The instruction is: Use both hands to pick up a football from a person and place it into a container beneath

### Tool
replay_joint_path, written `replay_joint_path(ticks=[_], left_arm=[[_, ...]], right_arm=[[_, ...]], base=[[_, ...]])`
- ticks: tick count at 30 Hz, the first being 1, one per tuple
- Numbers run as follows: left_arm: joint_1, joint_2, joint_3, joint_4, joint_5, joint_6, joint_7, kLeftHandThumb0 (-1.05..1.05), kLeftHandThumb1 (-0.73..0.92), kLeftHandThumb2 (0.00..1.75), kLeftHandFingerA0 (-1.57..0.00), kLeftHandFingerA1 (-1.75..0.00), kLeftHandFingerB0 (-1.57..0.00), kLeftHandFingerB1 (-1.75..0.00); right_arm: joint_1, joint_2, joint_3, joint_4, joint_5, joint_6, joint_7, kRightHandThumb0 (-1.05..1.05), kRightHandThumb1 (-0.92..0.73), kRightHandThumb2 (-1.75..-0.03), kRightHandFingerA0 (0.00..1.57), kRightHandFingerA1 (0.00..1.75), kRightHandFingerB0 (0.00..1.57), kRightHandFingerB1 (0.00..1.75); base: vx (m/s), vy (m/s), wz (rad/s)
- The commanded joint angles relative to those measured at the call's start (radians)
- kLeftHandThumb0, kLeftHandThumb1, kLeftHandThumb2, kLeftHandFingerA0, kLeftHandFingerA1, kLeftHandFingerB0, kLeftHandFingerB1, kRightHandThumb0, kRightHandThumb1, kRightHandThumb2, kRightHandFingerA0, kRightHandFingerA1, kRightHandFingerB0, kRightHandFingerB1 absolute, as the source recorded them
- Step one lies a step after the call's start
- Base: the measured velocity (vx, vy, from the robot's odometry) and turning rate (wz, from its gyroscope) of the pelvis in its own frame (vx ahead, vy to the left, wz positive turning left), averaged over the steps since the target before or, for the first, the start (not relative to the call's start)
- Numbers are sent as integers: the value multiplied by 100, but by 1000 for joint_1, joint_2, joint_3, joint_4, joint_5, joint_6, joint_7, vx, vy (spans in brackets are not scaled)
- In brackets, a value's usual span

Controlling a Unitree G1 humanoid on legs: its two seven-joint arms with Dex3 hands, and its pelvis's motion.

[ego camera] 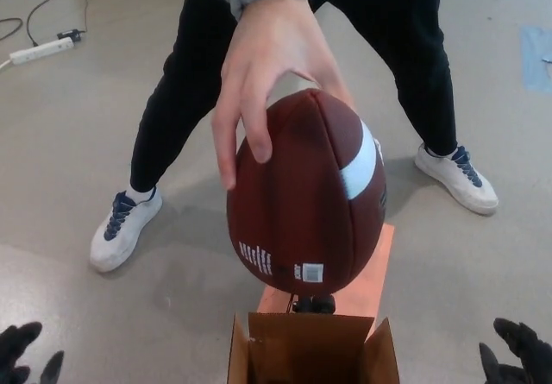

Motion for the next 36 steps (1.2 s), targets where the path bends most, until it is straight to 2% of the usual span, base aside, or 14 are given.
replay_joint_path(ticks=[1, 2, 3, 6, 11, 13, 14, 15, 16, 30, 31, 33, 34, 36], left_arm=[[7, 15, 47, -1, -43, -183, -53, -86, 82, 113, -2, -17, -2, -13], [10, 3, 61, -30, -63, -211, -72, -85, 82, 112, -2, -18, -1, -12], [19, -9, 67, -59, -78, -238, -86, -86, 83, 113, 0, -15, 0, -9], [52, -52, 74, -171, -109, -292, -107, -88, 81, 112, -1, -16, 0, -10], [112, -105, 61, -408, -149, -258, -140, -89, 79, 111, 0, -16, 0, -11], [134, -123, 41, -526, -147, -210, -138, -91, 78, 112, 0, -16, 0, -12], [146, -130, 27, -592, -138, -186, -129, -90, 76, 112, -4, -24, 0, -14], [165, -139, 10, -689, -125, -148, -117, -90, 76, 112, -4, -24, 0, -14], [178, -147, -8, -778, -130, -123, -125, -88, 75, 111, -7, -26, 0, -15], [189, -218, -105, -1136, -127, 38, -128, -93, 76, 107, -8, -25, -7, -9], [187, -224, -113, -1150, -125, 47, -128, -88, 72, 106, -7, -29, -6, -13], [187, -240, -129, -1185, -110, 69, -121, -88, 72, 106, -7, -31, -6, -13], [187, -244, -135, -1196, -103, 78, -118, -88, 72, 106, -7, -31, -6, -13], [177, -258, -155, -1218, -68, 95, -102, -88, 73, 108, -7, -38, -6, -16]], right_arm=[[-18, 11, -62, 3, 56, -239, -24, -78, -82, -90, 16, 42, 0, 2], [-19, 23, -86, -24, 82, -270, -12, -79, -83, -92, 14, 42, 0, 2], [-11, 35, -97, -62, 96, -300, -16, -71, -92, -79, 22, 38, 0, 1], [31, 73, -107, -221, 117, -377, -14, -75, -92, -82, 22, 37, 0, 0], [103, 127, -68, -434, 117, -393, 23, -77, -92, -74, 20, 35, 0, 1], [130, 141, -47, -520, 108, -371, 33, -76, -92, -76, 19, 34, 0, 0], [142, 149, -32, -567, 103, -353, 37, -79, -78, -93, 15, 37, 0, 0], [159, 163, -12, -635, 97, -324, 43, -79, -78, -93, 15, 37, 0, 0], [174, 178, 12, -697, 100, -297, 55, -77, -92, -76, 18, 33, 0, 0], [214, 247, 126, -965, 87, -165, 78, -84, -92, -78, 22, 36, 0, 1], [214, 251, 133, -973, 82, -157, 76, -88, -82, -115, 21, 43, 0, 12], [210, 260, 146, -990, 81, -140, 77, -87, -81, -115, 21, 43, 0, 12], [209, 262, 150, -993, 77, -136, 76, -84, -92, -76, 20, 33, 0, 8], [197, 273, 158, -992, 71, -127, 70, -84, -92, -74, 23, 34, 0, 10]], base=[[0, 0, 0], [0, 0, 0], [0, 0, 0], [0, 0, 0], [0, 0, 0], [0, 0, 0], [0, 0, 0], [0, 0, 0], [0, 0, 0], [0, 0, 0], [0, 0, 0], [0, 0, 0], [0, 0, 0], [0, 0, 0]])
